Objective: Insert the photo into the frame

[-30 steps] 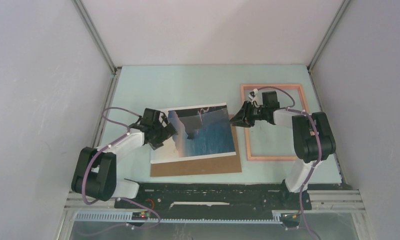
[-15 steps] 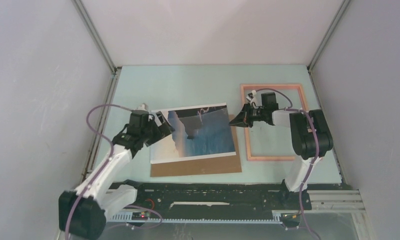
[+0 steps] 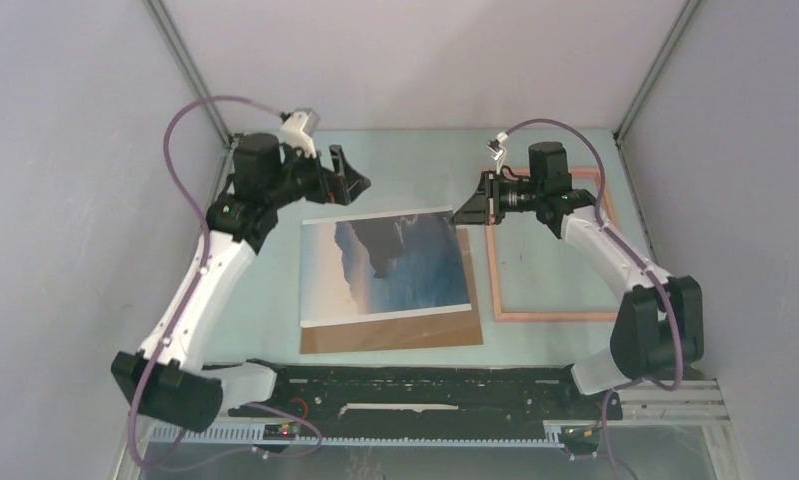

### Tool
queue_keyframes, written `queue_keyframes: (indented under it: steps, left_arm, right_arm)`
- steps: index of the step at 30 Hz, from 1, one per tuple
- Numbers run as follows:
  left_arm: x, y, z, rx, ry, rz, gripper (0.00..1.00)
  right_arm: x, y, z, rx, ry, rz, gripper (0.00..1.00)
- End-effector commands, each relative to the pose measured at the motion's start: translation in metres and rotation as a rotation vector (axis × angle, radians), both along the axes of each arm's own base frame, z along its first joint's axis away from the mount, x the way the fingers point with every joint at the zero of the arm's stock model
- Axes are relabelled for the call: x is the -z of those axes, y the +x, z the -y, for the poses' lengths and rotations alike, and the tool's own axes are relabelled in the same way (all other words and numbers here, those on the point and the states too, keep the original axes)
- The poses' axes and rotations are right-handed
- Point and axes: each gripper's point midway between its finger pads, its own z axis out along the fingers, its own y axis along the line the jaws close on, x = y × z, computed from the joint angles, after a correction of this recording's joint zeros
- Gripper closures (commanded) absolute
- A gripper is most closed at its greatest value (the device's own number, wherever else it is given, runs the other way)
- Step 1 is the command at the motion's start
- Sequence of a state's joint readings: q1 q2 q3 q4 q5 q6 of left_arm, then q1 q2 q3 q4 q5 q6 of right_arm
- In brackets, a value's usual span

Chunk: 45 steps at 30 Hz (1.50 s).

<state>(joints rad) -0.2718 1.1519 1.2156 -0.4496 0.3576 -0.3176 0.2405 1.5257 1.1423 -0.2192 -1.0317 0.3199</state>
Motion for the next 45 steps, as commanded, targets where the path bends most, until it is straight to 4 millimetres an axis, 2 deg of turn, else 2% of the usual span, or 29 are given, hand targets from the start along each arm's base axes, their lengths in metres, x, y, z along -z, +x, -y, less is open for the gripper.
queue_keyframes:
  steps: [1, 6, 10, 12, 14, 17, 19, 29, 31, 34, 36, 37, 38, 39, 40, 41, 42, 44, 45]
  left_arm:
    - [-0.049, 0.009, 0.028, 0.314, 0.067, 0.235, 0.0]
    - [-0.071, -0.025, 0.064, 0.703, -0.03, 0.355, 0.0]
    - [-0.075, -0.025, 0.081, 0.83, -0.127, 0.267, 0.0]
    - [-0.072, -0.038, 0.087, 0.916, -0.158, 0.223, 0.01]
    - [-0.064, -0.044, 0.091, 0.939, -0.152, 0.218, 0.02]
    - [-0.05, -0.037, 0.092, 0.906, -0.109, 0.216, 0.08]
    - [-0.047, -0.032, 0.092, 0.896, -0.103, 0.211, 0.12]
    - [-0.053, -0.029, 0.085, 0.878, -0.084, 0.209, 0.45]
    - [-0.053, -0.03, 0.084, 0.875, -0.085, 0.21, 0.57]
    - [-0.055, -0.027, 0.083, 0.838, -0.079, 0.196, 0.87]
    - [-0.059, -0.02, 0.081, 0.779, -0.074, 0.184, 0.89]
    - [-0.062, -0.018, 0.08, 0.761, -0.079, 0.18, 0.9]
    - [-0.066, -0.015, 0.078, 0.738, -0.078, 0.182, 0.94]
    - [-0.07, -0.01, 0.076, 0.697, -0.073, 0.179, 0.97]
    - [-0.075, -0.007, 0.074, 0.656, -0.075, 0.171, 0.98]
    - [-0.079, -0.005, 0.07, 0.629, -0.078, 0.169, 1.0]
    - [-0.082, -0.003, 0.067, 0.599, -0.081, 0.165, 1.0]
    - [-0.089, 0.003, 0.058, 0.504, -0.08, 0.158, 1.0]
    - [-0.094, 0.004, 0.054, 0.459, -0.09, 0.154, 1.0]
  right_arm:
    - [-0.046, -0.026, -0.001, -0.113, 0.017, 0.193, 1.0]
    - [-0.084, -0.04, 0.001, -0.176, 0.022, 0.373, 1.0]
    - [-0.111, -0.048, 0.001, -0.19, 0.018, 0.481, 1.0]
    - [-0.119, -0.045, 0.002, -0.181, 0.014, 0.5, 1.0]
    - [-0.127, -0.044, 0.001, -0.199, 0.025, 0.501, 1.0]
    - [-0.13, -0.041, -0.001, -0.218, 0.01, 0.5, 1.0]
    - [-0.129, -0.041, -0.001, -0.228, -0.002, 0.5, 1.0]
    - [-0.135, -0.042, 0.004, -0.277, 0.055, 0.494, 1.0]
    - [-0.134, -0.04, 0.005, -0.285, 0.053, 0.484, 1.0]
    - [-0.133, -0.037, 0.005, -0.287, 0.037, 0.477, 1.0]
    - [-0.131, -0.031, 0.007, -0.259, 0.019, 0.47, 1.0]
    - [-0.132, -0.026, 0.008, -0.24, 0.019, 0.457, 0.96]
    - [-0.134, -0.02, 0.01, -0.209, 0.018, 0.436, 0.82]
    - [-0.135, -0.008, 0.015, -0.15, 0.003, 0.418, 0.66]
    - [-0.136, 0.008, 0.023, -0.063, -0.016, 0.389, 0.43]
    - [-0.135, 0.026, 0.034, 0.046, -0.036, 0.351, 0.28]
    - [-0.135, 0.044, 0.05, 0.159, -0.048, 0.294, 0.2]
    - [-0.132, 0.068, 0.084, 0.361, -0.013, 0.114, 0.11]
    - [-0.127, 0.081, 0.108, 0.475, 0.01, 0.046, 0.07]
